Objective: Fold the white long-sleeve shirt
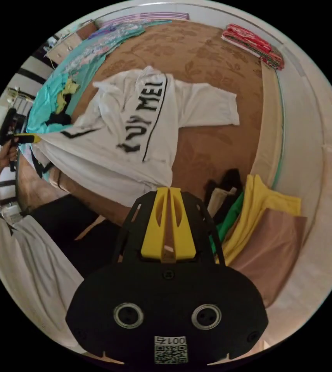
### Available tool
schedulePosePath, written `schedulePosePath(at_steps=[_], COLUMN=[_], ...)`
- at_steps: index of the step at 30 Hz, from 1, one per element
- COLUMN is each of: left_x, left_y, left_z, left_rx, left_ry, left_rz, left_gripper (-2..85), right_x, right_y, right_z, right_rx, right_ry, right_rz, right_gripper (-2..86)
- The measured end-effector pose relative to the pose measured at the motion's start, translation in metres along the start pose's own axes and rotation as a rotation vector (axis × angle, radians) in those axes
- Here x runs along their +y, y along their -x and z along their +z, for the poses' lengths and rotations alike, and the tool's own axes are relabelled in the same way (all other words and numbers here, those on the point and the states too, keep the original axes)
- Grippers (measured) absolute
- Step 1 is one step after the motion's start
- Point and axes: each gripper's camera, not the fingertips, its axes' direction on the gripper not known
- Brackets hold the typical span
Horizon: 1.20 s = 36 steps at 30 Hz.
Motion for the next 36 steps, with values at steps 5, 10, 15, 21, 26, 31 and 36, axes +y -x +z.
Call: schedulePosePath(at_steps=[5,10,15,21,26,31,36], left_x=[-0.118,-0.202,-0.181,-0.127,-0.093,-0.041,0.016], left_y=[-0.017,-0.096,-0.150,-0.130,-0.053,0.062,0.119], left_z=[-0.091,-0.245,-0.314,-0.271,-0.173,-0.026,0.055], left_rx=[-0.166,-0.182,-0.298,-0.424,-0.450,-0.463,-0.422], left_ry=[-0.155,-0.475,-0.597,-0.566,-0.466,-0.181,0.034], left_rz=[0.168,0.304,0.429,0.449,0.296,0.066,-0.037], left_gripper=[3.9,3.9,4.0,4.1,4.1,4.1,4.0], right_x=[-0.121,-0.186,-0.164,-0.128,-0.120,-0.110,-0.091], right_y=[-0.055,-0.082,-0.065,-0.030,0.000,0.028,0.064], right_z=[-0.071,-0.206,-0.289,-0.247,-0.101,0.061,0.176], right_rx=[0.045,0.217,0.295,0.354,0.325,0.198,0.150], right_ry=[-0.332,-0.603,-0.815,-0.783,-0.561,-0.225,0.089], right_rz=[-0.044,-0.046,-0.083,-0.173,-0.211,-0.188,-0.245], right_gripper=[0.2,0.2,0.2,0.3,0.3,0.4,0.4])
